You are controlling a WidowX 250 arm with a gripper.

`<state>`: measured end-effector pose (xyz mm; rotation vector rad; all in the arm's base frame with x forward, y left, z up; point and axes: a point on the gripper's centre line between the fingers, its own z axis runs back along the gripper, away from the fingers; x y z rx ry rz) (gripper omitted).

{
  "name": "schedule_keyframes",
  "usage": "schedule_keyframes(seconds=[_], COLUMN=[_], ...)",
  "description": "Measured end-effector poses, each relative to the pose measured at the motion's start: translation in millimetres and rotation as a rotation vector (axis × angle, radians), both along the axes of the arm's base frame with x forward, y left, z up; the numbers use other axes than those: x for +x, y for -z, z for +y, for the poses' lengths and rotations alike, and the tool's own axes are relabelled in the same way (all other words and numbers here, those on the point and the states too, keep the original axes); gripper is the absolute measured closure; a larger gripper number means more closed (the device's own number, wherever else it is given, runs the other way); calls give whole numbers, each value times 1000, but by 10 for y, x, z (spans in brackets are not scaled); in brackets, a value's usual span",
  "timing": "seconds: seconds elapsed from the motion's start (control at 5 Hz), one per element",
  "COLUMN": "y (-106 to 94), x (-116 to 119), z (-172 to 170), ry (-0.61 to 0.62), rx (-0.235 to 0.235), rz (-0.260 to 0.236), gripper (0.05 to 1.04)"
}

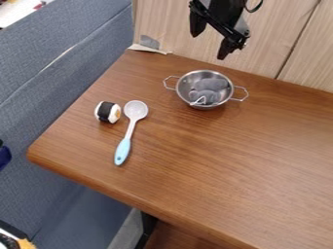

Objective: Move the sushi on the right side of the table

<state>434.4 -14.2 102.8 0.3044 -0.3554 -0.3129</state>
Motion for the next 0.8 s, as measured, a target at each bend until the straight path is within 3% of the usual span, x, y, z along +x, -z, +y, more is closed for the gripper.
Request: schedule_keyframes(seconds=[0.2,0.4,0.6,0.8], y=[181,332,208,216], x=[-34,-197,-338,-502], z=[3,217,560,805], ry=[-6,-62,-155,-232], rx=[3,12,-33,-88], rz=[44,87,57,61], gripper=[83,83,83,83])
